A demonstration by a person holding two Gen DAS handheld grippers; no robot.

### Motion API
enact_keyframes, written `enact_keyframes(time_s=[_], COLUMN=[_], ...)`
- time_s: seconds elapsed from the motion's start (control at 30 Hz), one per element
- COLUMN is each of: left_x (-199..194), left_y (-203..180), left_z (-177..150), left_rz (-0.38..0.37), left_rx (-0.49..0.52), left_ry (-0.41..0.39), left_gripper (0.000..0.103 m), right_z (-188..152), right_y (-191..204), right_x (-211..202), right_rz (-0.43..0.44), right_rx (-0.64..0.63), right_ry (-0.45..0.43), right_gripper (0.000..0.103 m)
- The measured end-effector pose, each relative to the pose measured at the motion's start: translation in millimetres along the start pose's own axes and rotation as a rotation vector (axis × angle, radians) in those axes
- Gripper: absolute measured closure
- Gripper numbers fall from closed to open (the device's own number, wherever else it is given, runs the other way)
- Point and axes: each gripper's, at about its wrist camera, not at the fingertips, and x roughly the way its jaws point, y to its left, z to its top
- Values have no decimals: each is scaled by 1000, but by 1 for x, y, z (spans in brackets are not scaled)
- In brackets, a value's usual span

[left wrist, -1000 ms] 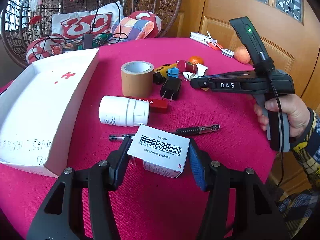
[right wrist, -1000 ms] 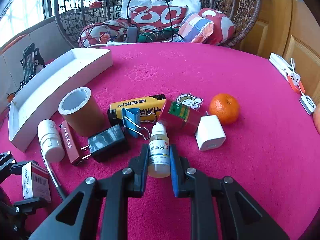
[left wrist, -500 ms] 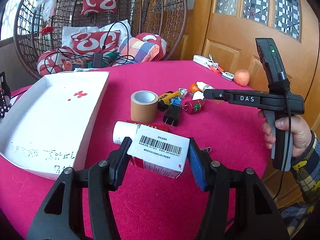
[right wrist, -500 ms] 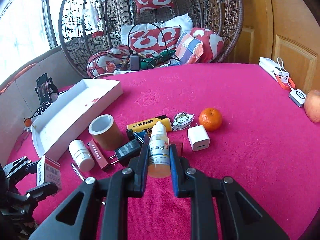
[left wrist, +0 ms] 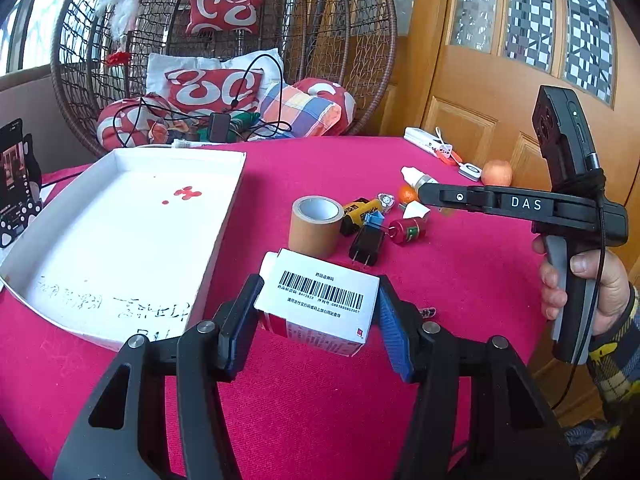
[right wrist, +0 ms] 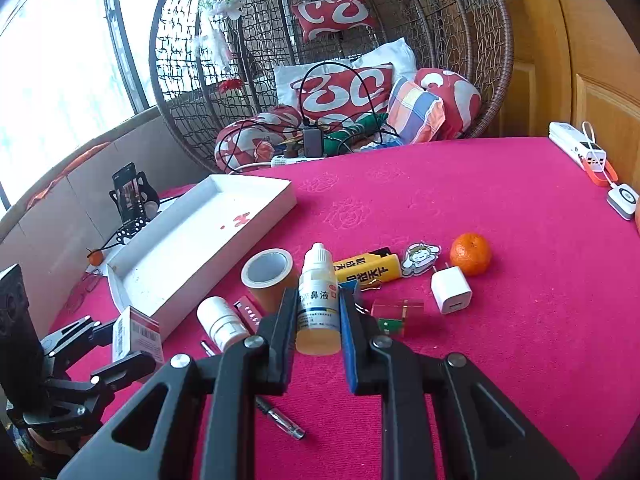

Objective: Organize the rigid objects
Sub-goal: 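Carry both items into the white tray and open both grippers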

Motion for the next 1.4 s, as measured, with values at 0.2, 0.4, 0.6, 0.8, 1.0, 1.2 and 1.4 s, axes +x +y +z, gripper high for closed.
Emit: enact_keyframes(time_s=[0.2,0.4,0.6,0.8,1.0,1.2,1.4], left_x=[-11,-25,-35,-38,-48,-55,-54], left_y=[8,27,44,57,77,99,114], left_z=[2,9,11,13,19,26,32], left_rz=[14,48,80,151,207,261,300], left_rx=[-11,-56,-99,-127,-156,-180,-199], left_ry=[-24,-68,-93,-92,-118,-132,-132], left_gripper=[48,48,48,47,47,47,47], right_z=[1,5,11,12,23,33,44], right_y=[11,29,42,57,81,105,130], right_x=[4,7,7,15,19,30,51], right_rz=[21,40,61,99,121,147,145], right_rx=[-13,-55,-85,-102,-163,-201,-240], right_ry=[3,6,2,32,30,50,72], right_gripper=[85,85,85,84,84,84,84])
